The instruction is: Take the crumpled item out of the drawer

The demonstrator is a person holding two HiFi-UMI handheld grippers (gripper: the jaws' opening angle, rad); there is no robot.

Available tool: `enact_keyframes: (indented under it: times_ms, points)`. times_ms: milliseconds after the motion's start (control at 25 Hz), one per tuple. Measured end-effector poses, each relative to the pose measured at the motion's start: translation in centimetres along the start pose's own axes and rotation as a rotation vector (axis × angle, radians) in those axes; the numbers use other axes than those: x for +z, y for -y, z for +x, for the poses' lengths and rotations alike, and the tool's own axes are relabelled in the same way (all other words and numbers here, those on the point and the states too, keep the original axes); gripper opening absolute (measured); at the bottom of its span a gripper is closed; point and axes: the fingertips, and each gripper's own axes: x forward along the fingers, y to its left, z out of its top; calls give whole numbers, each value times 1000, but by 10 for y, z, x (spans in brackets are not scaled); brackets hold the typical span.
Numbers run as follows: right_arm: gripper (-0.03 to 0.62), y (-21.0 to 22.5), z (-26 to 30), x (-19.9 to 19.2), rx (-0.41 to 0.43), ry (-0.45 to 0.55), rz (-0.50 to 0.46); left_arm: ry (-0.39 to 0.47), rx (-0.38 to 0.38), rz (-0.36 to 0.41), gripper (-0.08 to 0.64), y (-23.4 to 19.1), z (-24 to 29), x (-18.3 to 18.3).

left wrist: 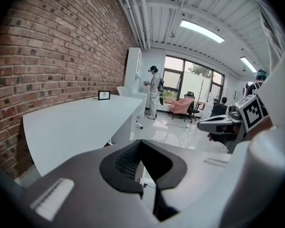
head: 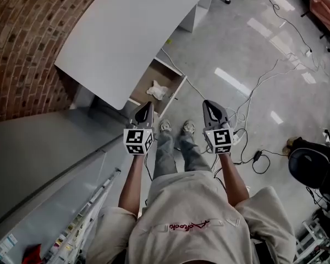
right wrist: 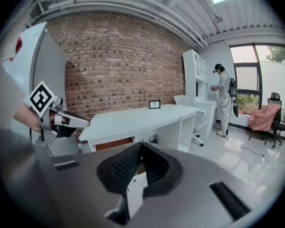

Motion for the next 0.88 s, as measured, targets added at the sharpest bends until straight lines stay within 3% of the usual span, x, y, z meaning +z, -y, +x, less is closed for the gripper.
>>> enact_keyframes:
  times_ms: [520,880]
  points:
    - [12,-53,59,-76,-8,-83,62,-132,-42,-65,9,-55,28,-112]
    - [12,-76,75,-140,10,-134,93,-156,-41,-82,9,-72,49,-170]
